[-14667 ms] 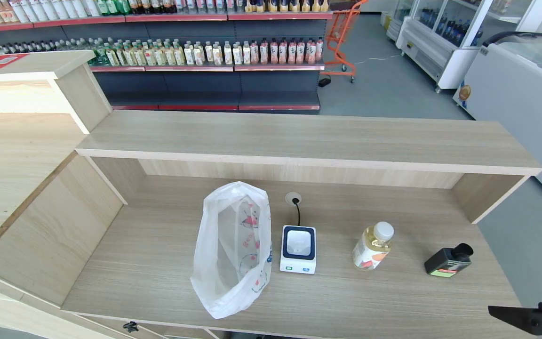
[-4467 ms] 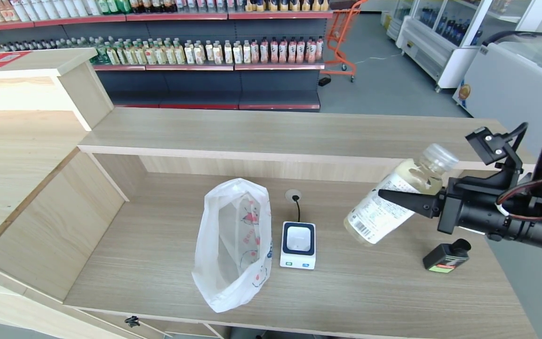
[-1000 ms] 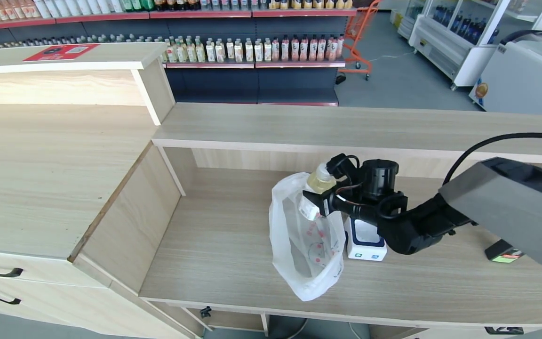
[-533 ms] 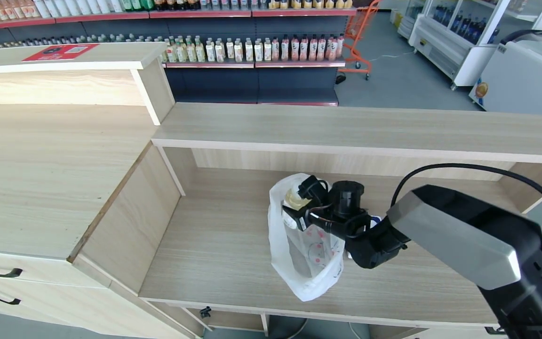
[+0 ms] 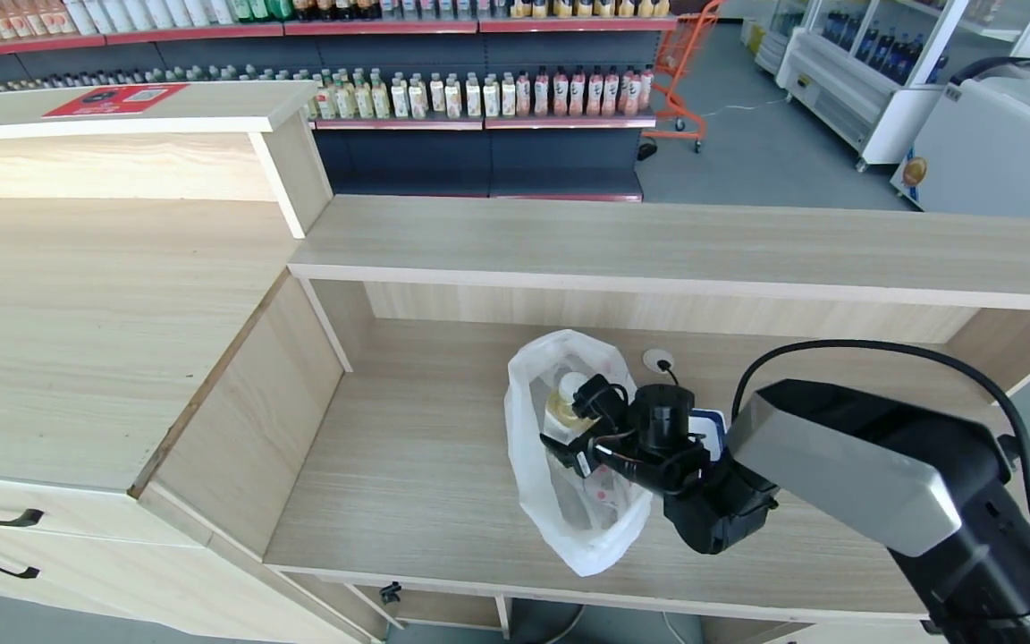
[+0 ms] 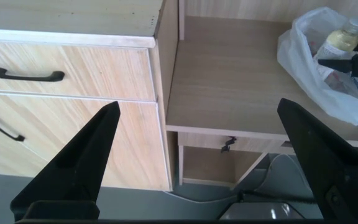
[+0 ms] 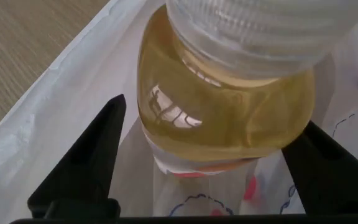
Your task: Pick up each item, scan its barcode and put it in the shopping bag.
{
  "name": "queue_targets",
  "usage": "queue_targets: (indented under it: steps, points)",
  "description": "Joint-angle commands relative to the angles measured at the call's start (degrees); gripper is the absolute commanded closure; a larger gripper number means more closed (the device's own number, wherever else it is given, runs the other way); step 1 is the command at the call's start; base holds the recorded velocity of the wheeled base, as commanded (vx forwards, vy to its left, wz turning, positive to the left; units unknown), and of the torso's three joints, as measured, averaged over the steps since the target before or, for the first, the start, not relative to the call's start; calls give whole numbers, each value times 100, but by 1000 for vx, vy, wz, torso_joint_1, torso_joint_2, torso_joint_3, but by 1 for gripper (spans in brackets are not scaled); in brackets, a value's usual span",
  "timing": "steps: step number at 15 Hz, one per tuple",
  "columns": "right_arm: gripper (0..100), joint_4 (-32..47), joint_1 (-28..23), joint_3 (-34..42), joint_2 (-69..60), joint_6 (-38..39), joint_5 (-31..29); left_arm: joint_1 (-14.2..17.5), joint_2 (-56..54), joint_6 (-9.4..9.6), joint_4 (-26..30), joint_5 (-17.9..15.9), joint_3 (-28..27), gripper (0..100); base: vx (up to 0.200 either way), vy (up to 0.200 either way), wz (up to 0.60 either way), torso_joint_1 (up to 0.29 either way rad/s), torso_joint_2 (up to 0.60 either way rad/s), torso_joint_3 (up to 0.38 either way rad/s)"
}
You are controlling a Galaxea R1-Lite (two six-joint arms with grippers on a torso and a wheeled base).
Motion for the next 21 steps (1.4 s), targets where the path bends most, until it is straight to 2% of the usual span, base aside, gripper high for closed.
queue_targets:
  steps: [1, 3, 5, 6, 7, 8, 9, 11, 12, 14, 15, 19, 21]
  points:
    - [0, 20, -17, 58, -263, 241, 14, 2, -2, -2, 0, 0, 0, 0, 0, 0, 0, 0, 0, 0]
    - [0, 126, -8, 269, -834, 1023, 58, 2, -2, -2, 0, 0, 0, 0, 0, 0, 0, 0, 0, 0]
    - [0, 960, -8, 664, -1985, 1999, 76, 2, -2, -2, 0, 0, 0, 0, 0, 0, 0, 0, 0, 0]
    - [0, 1242, -17, 805, -2346, 2254, 76, 2, -2, -2, 0, 0, 0, 0, 0, 0, 0, 0, 0, 0]
    - [0, 2094, -202, 1332, -3427, 2772, 93, 2, -2, -2, 0, 0, 0, 0, 0, 0, 0, 0, 0, 0]
    - [0, 2657, -342, 1649, -4192, 2948, 331, 2, -2, -2, 0, 0, 0, 0, 0, 0, 0, 0, 0, 0]
    - [0, 3562, -597, 2009, -5264, 3247, 1060, 2, -2, -2, 0, 0, 0, 0, 0, 0, 0, 0, 0, 0]
    - [0, 5118, -1063, 2053, -6529, 2957, 1201, 2, -2, -2, 0, 0, 0, 0, 0, 0, 0, 0, 0, 0]
    - [0, 5636, -1248, 1956, -6899, 2737, 1192, 2, -2, -2, 0, 0, 0, 0, 0, 0, 0, 0, 0, 0]
    - [0, 5953, -1397, 1965, -7408, 2719, 1227, 2, -2, -2, 0, 0, 0, 0, 0, 0, 0, 0, 0, 0]
    - [0, 5979, -1467, 2273, -7725, 2816, 1245, 2, -2, -2, 0, 0, 0, 0, 0, 0, 0, 0, 0, 0]
    - [0, 6041, -1529, 2571, -8024, 2825, 1201, 2, -2, -28, 0, 0, 0, 0, 0, 0, 0, 0, 0, 0]
    - [0, 6190, -1731, 2589, -8041, 2825, 1192, 2, -2, -11, 0, 0, 0, 0, 0, 0, 0, 0, 0, 0]
